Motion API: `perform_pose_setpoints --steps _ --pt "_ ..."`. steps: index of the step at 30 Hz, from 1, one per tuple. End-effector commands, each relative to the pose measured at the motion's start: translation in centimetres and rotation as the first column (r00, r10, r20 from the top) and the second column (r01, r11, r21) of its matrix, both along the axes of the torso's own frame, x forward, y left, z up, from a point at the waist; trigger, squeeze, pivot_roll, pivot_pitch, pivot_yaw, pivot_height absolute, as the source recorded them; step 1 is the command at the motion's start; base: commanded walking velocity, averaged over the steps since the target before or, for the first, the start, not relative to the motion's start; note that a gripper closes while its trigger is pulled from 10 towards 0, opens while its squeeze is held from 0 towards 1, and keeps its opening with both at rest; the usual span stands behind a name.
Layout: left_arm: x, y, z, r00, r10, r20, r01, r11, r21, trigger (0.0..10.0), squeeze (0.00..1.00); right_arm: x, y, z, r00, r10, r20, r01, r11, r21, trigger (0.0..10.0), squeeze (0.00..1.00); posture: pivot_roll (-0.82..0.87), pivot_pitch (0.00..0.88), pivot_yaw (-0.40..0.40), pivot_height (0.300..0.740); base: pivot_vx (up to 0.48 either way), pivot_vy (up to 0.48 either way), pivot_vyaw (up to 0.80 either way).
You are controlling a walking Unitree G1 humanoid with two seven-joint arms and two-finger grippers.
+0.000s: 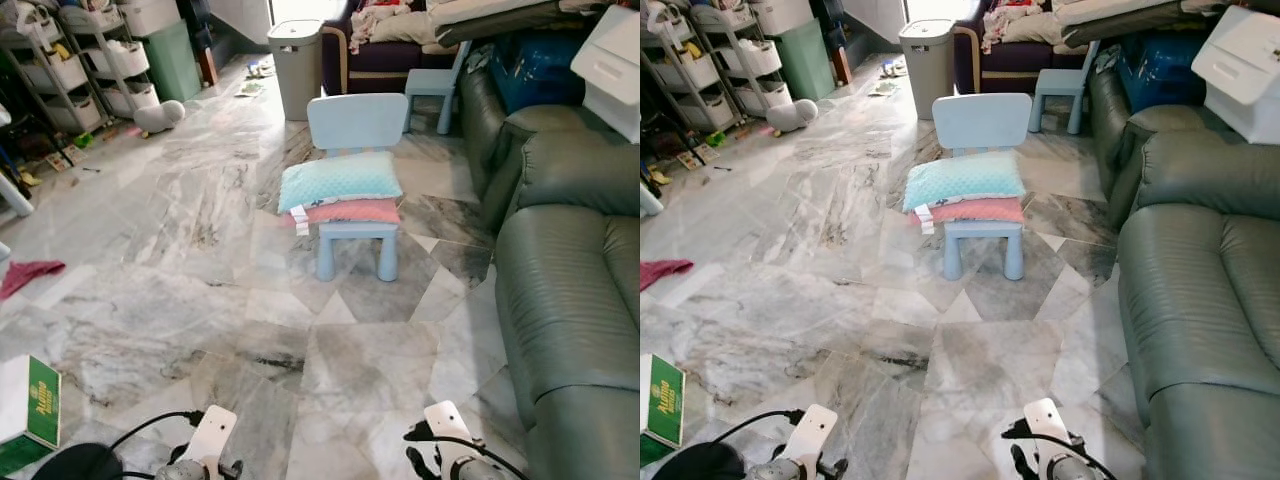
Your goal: Move the pillow to the sofa
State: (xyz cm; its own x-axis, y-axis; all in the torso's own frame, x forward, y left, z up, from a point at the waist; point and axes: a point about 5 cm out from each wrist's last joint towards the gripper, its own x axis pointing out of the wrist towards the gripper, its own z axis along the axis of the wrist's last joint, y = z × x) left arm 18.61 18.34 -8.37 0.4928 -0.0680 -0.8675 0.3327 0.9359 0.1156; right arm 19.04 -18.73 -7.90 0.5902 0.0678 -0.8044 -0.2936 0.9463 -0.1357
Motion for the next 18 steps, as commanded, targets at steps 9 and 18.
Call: perform_pose_setpoints --steps 9,18 --pt "-0.39 0.71 -0.1 1.0 0.016 -0.023 -0.016 1.0 -0.003 10.0 0.0 0.33 0.33 0.15 1.0 0.015 0.012 -0.015 1.0 0.011 10.0 0.0 -0.14 0.0 0.062 0.74 0.187 0.0 0.0" --pt "-0.33 0.68 -0.07 1.0 0.009 -0.023 -0.01 1.0 -0.006 10.0 0.0 0.14 0.21 0.07 1.0 0.021 0.006 -0.021 1.0 0.004 10.0 0.0 -0.14 0.0 0.065 0.74 0.373 0.0 0.0"
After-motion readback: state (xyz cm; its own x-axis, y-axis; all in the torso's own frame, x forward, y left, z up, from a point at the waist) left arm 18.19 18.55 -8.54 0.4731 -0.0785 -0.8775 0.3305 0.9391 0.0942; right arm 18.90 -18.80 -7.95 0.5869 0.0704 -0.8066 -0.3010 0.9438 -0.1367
